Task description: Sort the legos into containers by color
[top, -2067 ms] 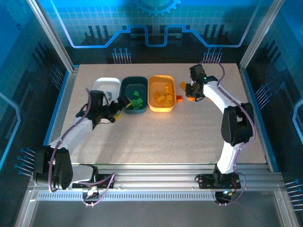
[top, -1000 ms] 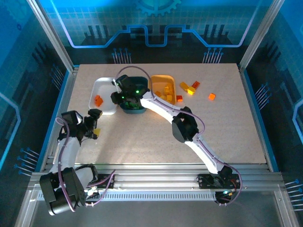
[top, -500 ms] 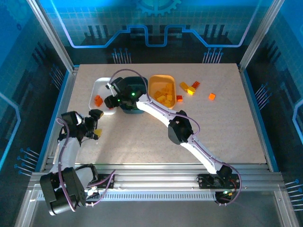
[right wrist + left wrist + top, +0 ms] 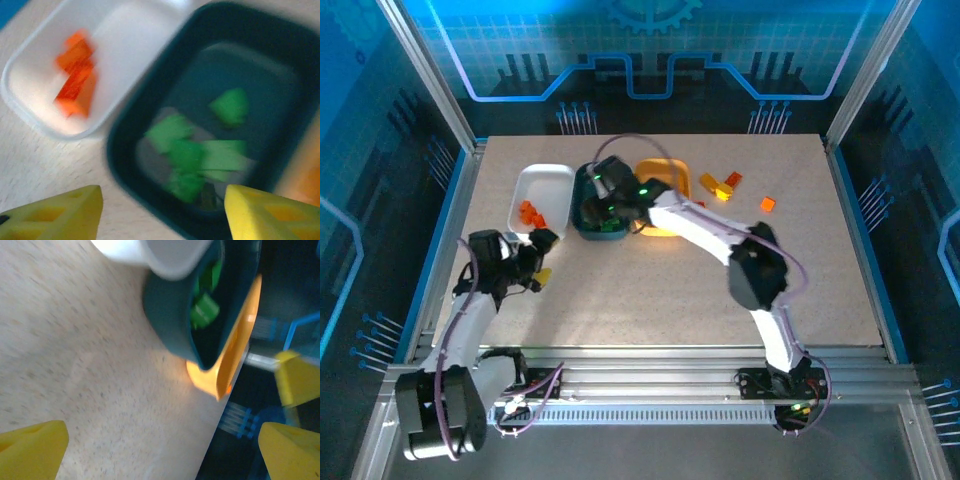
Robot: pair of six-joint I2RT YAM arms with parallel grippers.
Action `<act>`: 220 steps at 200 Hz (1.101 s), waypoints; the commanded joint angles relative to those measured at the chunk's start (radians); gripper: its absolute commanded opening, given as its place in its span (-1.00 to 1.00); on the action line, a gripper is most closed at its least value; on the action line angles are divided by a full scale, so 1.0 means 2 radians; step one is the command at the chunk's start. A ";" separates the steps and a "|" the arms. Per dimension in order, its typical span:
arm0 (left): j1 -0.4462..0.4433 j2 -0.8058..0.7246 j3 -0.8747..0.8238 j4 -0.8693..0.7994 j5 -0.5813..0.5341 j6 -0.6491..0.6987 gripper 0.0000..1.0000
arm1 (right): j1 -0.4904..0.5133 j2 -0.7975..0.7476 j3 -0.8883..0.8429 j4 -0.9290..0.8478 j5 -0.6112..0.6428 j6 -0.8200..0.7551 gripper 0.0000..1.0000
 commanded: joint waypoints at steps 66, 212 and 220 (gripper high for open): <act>-0.241 0.162 0.163 0.027 -0.061 0.090 0.98 | -0.337 -0.010 -0.107 -0.076 0.065 0.088 0.60; -0.265 0.219 0.205 0.031 -0.076 0.083 0.98 | -0.441 0.116 -0.017 -0.141 -0.036 0.100 -0.09; -0.265 0.220 0.208 0.028 -0.078 0.083 0.98 | -0.441 0.110 -0.025 -0.135 -0.035 0.100 -0.17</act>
